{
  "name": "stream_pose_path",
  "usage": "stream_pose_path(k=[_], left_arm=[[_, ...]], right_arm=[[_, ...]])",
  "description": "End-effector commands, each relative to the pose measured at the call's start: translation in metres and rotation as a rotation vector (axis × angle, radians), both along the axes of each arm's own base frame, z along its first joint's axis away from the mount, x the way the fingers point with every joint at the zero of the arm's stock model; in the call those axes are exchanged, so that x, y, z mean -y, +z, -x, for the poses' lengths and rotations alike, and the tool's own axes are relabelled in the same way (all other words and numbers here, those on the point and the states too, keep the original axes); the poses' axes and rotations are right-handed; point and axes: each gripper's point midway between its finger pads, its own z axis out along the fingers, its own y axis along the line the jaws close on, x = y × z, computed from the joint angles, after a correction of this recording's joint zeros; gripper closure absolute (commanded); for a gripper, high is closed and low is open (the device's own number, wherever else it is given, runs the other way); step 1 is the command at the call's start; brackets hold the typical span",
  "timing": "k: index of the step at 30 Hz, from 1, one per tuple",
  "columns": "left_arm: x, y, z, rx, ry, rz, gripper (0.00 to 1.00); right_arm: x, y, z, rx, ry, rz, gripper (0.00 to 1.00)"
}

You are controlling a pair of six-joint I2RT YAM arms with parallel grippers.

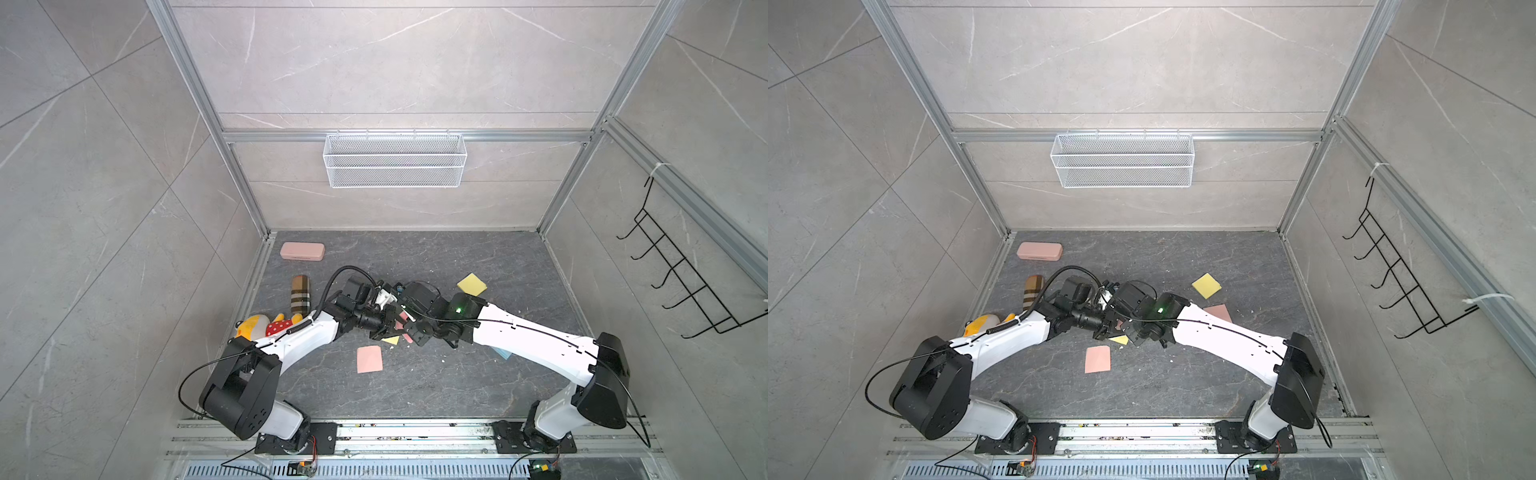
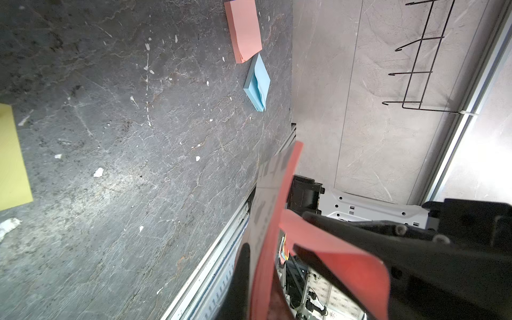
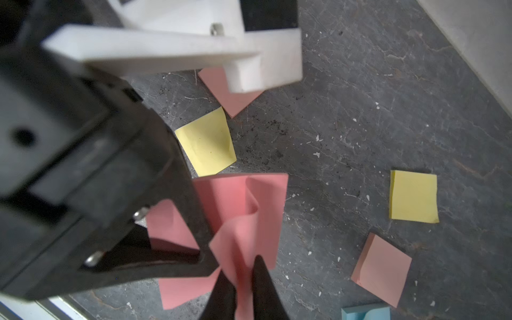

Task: Tear off pages from different memo pads
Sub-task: Tear off the paper from the memo pad, then place the paper at the center of the board.

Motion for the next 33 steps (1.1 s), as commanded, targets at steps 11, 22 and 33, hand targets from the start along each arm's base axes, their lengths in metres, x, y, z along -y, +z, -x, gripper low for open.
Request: stream_pose_path(k=[11, 22, 33], left_arm=[[-0.015, 0.002, -0.001, 0.061, 0.008, -0.062, 1.00], [-0.038, -0.002, -0.014, 0.126, 0.100, -0.149, 1.00], [-0.109, -0.012, -0.044, 0.065, 0.417, -0.211, 1.00]], right_arm=[[0.038, -0.007, -0.034, 0.000, -0.174, 0.028, 1.00], [0.052, -0.036, -0.043, -0.143, -0.262, -0.080, 1.00], [0.016, -0.067, -0.020, -0.385, -0.256, -0.246, 1.00]])
